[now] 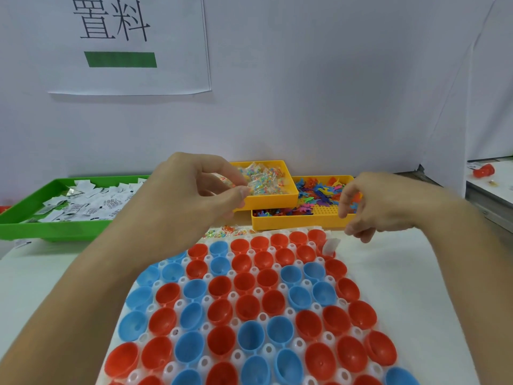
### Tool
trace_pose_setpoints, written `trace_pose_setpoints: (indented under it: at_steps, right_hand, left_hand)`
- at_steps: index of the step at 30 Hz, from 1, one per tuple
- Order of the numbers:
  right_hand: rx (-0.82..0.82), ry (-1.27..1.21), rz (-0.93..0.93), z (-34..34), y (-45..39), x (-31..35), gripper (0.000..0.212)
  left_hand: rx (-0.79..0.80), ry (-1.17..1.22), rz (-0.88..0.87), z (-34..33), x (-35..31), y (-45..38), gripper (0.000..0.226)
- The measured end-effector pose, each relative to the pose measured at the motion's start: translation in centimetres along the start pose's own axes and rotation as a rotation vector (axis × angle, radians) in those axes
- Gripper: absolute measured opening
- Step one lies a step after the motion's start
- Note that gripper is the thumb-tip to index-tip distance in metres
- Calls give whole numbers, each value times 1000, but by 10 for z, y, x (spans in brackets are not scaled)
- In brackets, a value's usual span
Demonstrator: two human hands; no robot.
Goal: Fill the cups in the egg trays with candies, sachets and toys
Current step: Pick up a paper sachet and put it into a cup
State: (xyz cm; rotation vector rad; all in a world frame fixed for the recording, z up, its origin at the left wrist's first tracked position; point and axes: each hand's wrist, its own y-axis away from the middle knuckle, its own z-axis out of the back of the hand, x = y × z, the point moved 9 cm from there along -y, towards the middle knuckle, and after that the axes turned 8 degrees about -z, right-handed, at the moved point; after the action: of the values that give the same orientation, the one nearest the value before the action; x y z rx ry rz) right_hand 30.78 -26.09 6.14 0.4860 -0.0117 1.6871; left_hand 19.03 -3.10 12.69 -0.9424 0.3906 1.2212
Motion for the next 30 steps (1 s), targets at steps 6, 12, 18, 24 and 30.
trace_pose_setpoints:
  at_steps: [6, 12, 18, 24, 30]
  right_hand:
    - [-319, -64, -33, 31, -25, -45, 18]
    - [-525, -167, -62, 5, -53, -74, 23]
    - [-476, -53, -167, -22, -72, -74, 47]
    - [-564, -115, -140, -15, -70, -72, 44]
    - [-617, -191, -94, -9, -65, -68, 22]
  left_hand:
    - [-14, 25, 0, 5, 2, 0, 7]
    - [-18, 14, 6, 7, 2, 0, 9]
    - [-2, -26, 14, 5, 2, 0, 15]
    - [0, -43, 10, 4, 2, 0, 19]
    - [-7, -16, 3, 6, 4, 1, 15]
